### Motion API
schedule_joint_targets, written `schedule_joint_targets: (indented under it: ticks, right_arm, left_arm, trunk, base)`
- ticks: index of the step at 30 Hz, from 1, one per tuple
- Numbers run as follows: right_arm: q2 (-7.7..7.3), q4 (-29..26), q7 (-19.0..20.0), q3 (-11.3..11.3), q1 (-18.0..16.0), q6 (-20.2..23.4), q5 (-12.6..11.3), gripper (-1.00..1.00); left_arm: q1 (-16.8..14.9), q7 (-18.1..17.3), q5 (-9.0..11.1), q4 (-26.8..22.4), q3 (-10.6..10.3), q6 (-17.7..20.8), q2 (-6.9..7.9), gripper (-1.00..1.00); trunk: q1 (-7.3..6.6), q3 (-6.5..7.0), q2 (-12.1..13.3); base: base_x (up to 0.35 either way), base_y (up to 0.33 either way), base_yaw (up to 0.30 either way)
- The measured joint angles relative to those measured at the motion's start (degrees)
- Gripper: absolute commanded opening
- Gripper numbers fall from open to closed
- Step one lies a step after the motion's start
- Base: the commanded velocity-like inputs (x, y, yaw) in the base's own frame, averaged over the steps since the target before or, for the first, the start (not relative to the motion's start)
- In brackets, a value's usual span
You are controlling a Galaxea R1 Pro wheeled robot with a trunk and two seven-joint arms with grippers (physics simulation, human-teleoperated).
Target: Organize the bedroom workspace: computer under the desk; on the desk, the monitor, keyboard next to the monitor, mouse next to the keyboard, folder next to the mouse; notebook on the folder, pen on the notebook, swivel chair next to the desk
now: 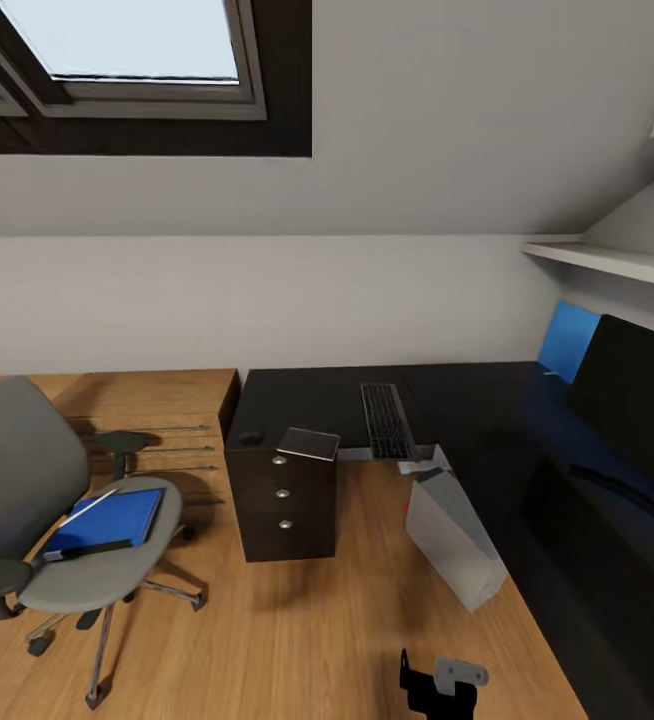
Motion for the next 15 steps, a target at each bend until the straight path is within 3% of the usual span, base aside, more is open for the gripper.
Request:
schedule_joint_targets:
  ticks: [7, 10, 11, 14, 15]
  right_arm:
    - [0.08, -0.9, 0.0, 0.0, 0.0, -0.1, 0.0, 1.00]
    - [0.21, -3.1, -0.1, 0.0, 0.0, -0.1, 0.0, 1.00]
    - [0.29, -4.2, -0.2, 0.0, 0.0, 0.0, 0.0, 1.00]
    - [0.33, -8.5, -0.6, -0.1, -0.4, 0.6, -0.5, 1.00]
    - [0.33, -8.8, -0.6, -0.1, -0.5, 0.7, -0.6, 1.00]
  left_arm:
    - [0.0, -0.1, -1.1, -0.6, -1.6, 0.1, -1.65, 1.00]
    - [0.0, -0.1, -1.3, -3.6, -1.9, 1.8, -1.82, 1.00]
    - [0.0, 0.0, -1.3, -5.6, -2.0, 3.8, -1.82, 1.00]
    - [0.0, 0.3, -1.1, -19.6, -2.1, 18.2, -1.80, 1.00]
    - [0.0, 0.4, -1.1, -21.8, -2.1, 20.2, -1.80, 1.00]
  trunk:
    - [1.54, -1.26, -2.8]
    - [2.20, -1.80, -4.0]
    - [2.42, -1.98, -4.4]
    - [3.08, -2.51, -5.6]
    - [3.30, -2.69, -6.0]
  base:
    - [0.000, 0.000, 0.000]
    - [0.000, 0.000, 0.000]
    - [0.000, 0.000, 0.000]
    - [0.000, 0.000, 0.000]
    - [0.000, 0.000, 0.000]
